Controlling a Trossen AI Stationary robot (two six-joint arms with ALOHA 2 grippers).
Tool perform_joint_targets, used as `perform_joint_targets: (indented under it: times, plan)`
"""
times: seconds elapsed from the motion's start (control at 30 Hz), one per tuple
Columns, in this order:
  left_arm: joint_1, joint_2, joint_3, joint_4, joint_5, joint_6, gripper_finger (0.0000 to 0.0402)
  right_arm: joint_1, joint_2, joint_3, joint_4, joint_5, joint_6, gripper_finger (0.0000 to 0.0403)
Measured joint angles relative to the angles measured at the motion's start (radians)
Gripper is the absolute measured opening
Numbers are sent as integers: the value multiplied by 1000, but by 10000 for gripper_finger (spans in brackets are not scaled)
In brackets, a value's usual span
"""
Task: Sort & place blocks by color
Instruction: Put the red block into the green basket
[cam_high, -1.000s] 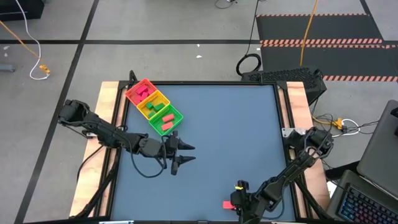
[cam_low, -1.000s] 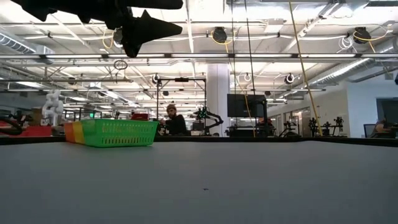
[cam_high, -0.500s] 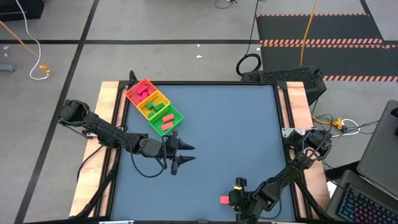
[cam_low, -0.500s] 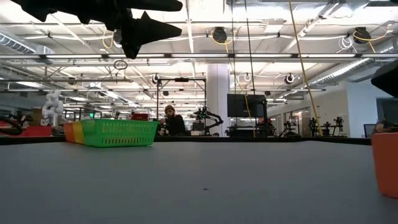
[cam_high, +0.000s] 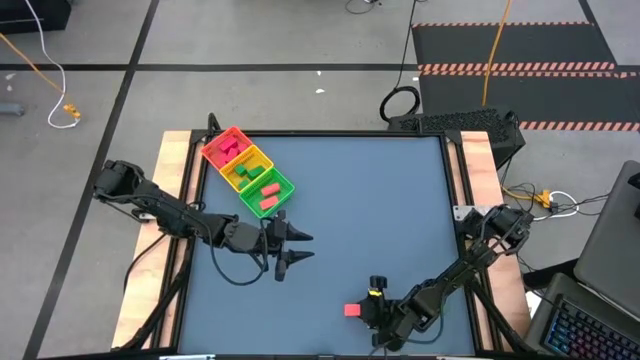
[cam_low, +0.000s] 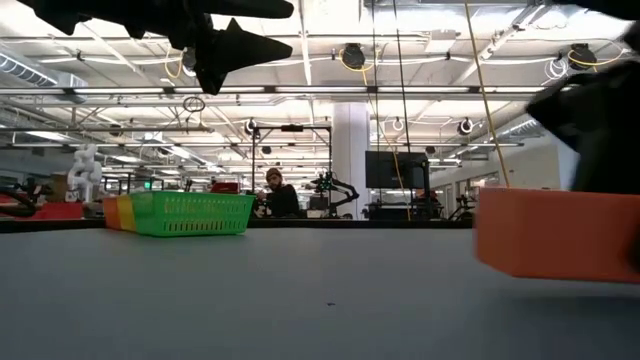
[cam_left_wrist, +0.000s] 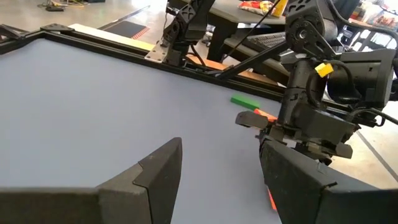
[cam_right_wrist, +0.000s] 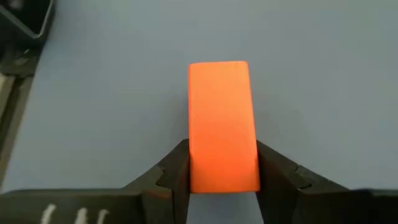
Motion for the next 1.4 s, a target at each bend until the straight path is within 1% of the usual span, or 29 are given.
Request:
perform_joint_targets:
  times: [0.17,0.2,0.3,0.43,0.57,0.73,0.9,1.13,1.3,1.4]
  plan:
    - [0,0,0,0,0,13,214,-57,-23,0,62,1,-140,125]
    - [0,0,0,0,0,22,214,-70,-32,0,67,14,-170,125]
    - [-6,0,0,-2,-1,84,214,-109,-76,0,67,88,-269,125]
    - [-25,0,1,-9,-5,229,214,-164,-141,0,91,179,-399,125]
    - [-43,0,1,-26,-34,326,214,-218,-188,0,151,234,-517,125]
    - [-53,0,1,-74,-37,338,214,-268,-195,0,273,230,-640,125]
    - [-58,-1,1,-112,-42,352,214,-291,-194,-5,282,227,-657,125]
    - [-85,-1,1,-110,-40,446,214,-296,-195,-33,348,228,-663,125]
    - [-95,-1,1,-83,-43,483,214,-297,-195,-59,446,224,-689,125]
    - [-93,-1,1,-60,-46,485,214,-305,-194,-84,522,181,-704,125]
